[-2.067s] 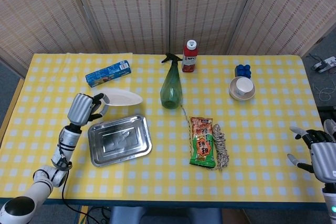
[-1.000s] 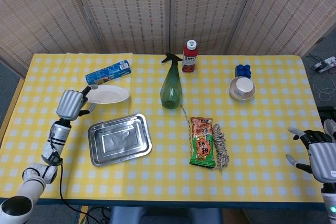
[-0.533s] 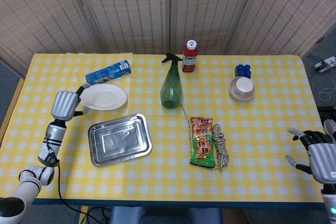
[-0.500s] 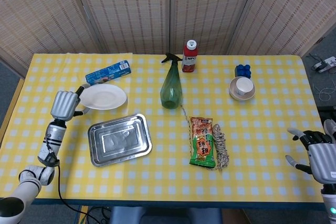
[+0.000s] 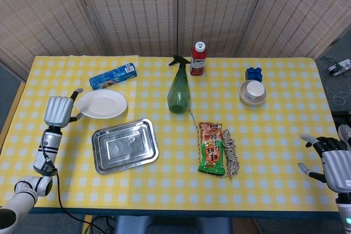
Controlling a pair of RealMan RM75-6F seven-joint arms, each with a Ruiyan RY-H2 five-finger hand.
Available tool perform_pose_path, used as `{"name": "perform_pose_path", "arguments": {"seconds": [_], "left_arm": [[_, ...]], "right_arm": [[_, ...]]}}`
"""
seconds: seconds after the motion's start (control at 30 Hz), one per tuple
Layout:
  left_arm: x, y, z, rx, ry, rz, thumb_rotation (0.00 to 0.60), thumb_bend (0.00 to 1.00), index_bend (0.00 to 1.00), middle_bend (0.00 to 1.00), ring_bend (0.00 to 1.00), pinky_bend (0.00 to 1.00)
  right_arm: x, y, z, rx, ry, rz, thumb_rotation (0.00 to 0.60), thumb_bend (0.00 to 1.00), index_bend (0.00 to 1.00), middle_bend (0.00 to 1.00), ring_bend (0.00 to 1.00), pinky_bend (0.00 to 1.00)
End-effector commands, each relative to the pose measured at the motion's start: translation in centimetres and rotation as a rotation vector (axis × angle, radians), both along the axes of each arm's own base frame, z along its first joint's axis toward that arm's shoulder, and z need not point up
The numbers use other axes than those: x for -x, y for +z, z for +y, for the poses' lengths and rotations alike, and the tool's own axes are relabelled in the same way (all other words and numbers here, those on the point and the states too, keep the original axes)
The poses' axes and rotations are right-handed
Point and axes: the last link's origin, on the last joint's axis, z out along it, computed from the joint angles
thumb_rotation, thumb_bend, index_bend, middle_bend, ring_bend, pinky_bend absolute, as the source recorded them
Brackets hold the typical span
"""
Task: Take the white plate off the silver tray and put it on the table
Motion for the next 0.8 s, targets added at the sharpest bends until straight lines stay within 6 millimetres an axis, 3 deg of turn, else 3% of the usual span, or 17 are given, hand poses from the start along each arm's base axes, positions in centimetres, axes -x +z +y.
{"name": "perform_pose_path", "arguments": {"seconds": [0.03, 0.5, 0.8], "left_arm": [[0.9, 0.4, 0.1, -0.016, 0.053, 0.023, 0.600, 0.09, 0.28, 1.00, 1.00, 1.00], [2.3, 1.2, -0.7, -0.049, 0.097, 0.198, 0.600, 0.09, 0.28, 1.00, 1.00, 1.00], [2.2, 2.0, -2.6, -0.090, 0.053, 0.111, 0.600, 0.09, 0.29, 1.00, 1.00, 1.00]], "right_arm": [[0.0, 0.0, 0.0, 0.001, 0.000, 0.000, 0.600, 0.12, 0.26, 0.43, 0.30, 0.28], [-0.1, -0.1, 0.0, -0.004, 0.001, -0.001, 0.600, 0.12, 0.26, 0.43, 0.30, 0.28], [-0.1, 0.0, 0.0, -0.005, 0.006, -0.003, 0.600, 0.12, 0.26, 0.43, 0.30, 0.28]]}}
